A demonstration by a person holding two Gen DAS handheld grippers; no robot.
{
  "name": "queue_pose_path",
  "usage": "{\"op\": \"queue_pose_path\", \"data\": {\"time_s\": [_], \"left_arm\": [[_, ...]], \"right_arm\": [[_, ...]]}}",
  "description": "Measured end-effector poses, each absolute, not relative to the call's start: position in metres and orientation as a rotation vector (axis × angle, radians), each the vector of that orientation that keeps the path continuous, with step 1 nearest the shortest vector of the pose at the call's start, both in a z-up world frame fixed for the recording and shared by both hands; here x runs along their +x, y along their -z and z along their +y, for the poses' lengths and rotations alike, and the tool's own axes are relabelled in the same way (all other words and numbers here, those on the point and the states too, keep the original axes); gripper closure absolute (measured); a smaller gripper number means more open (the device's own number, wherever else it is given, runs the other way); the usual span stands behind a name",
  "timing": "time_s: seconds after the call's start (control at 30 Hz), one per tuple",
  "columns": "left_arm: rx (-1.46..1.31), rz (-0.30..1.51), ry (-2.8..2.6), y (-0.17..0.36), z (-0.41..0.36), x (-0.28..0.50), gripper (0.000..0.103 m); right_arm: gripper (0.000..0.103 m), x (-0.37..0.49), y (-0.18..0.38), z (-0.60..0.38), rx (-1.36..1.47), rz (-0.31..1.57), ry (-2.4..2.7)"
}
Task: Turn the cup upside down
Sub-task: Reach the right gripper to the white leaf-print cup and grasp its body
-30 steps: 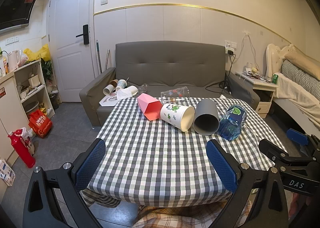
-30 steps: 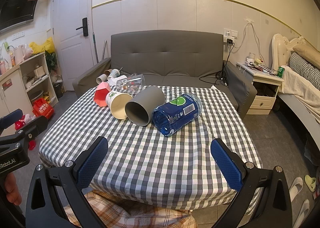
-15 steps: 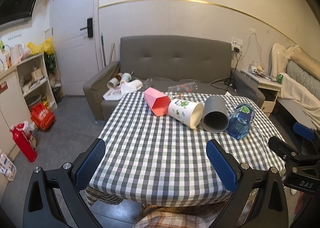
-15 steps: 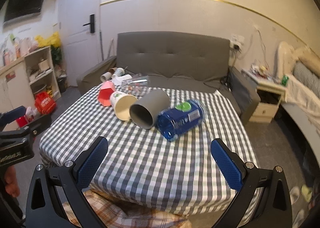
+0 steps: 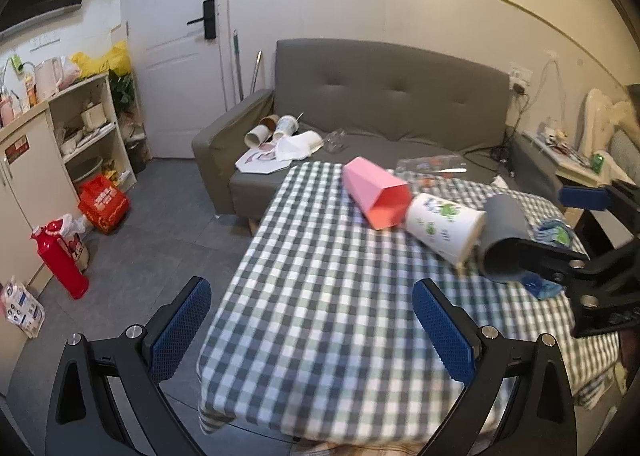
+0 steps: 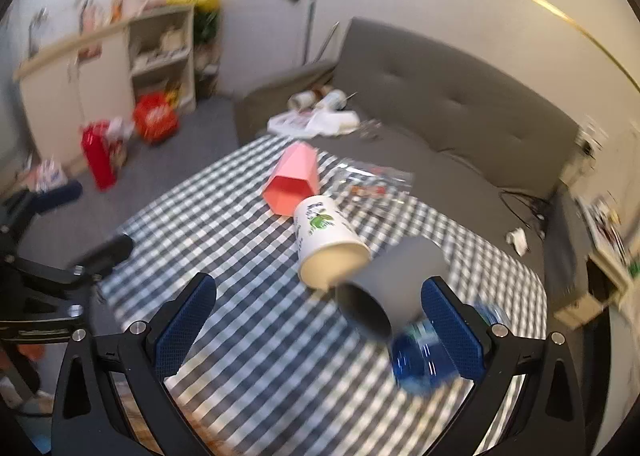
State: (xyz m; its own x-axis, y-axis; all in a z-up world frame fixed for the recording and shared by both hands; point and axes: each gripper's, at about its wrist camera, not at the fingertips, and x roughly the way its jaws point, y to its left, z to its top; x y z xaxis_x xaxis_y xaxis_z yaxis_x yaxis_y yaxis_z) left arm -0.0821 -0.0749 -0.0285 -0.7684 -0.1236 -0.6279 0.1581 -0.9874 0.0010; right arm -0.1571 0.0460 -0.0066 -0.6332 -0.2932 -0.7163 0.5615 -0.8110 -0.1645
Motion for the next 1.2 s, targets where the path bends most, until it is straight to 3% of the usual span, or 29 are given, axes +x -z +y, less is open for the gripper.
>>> {"op": "queue_pose_path", "data": {"time_s": [0.43, 0.57, 0.7, 0.77, 0.97, 1.2], "left_arm": [[1.115, 0.112, 2.698, 0.068, -0.106, -0.14, 0.0], [1.131, 0.11, 2.694, 0.074, -0.109, -0.145, 0.0], [1.136, 0.102, 2.702, 0.076, -0.11, -0.144, 0.0], [1.132, 0.103, 2.705, 0.075, -0.11, -0.142, 0.0], [1.091, 0.109, 2.716, 0.063, -0.112, -0.132, 0.0], [1.037, 0.15, 2.734, 0.047, -0.114, -0.115, 0.0]], "right_arm": [[0.002, -0.265, 0.075, -0.008, 1.255, 0.761, 2.195], [0.011, -0.281, 0.092, -0.015, 1.335, 0.793, 2.149], [0.035, -0.285, 0.103, -0.02, 1.382, 0.808, 2.105], [0.039, -0.285, 0.103, -0.023, 1.39, 0.824, 2.11], [0.041, -0.268, 0.082, -0.025, 1.359, 0.77, 2.179], [0.041, -0.207, 0.057, -0.007, 1.392, 0.569, 2.335]]}}
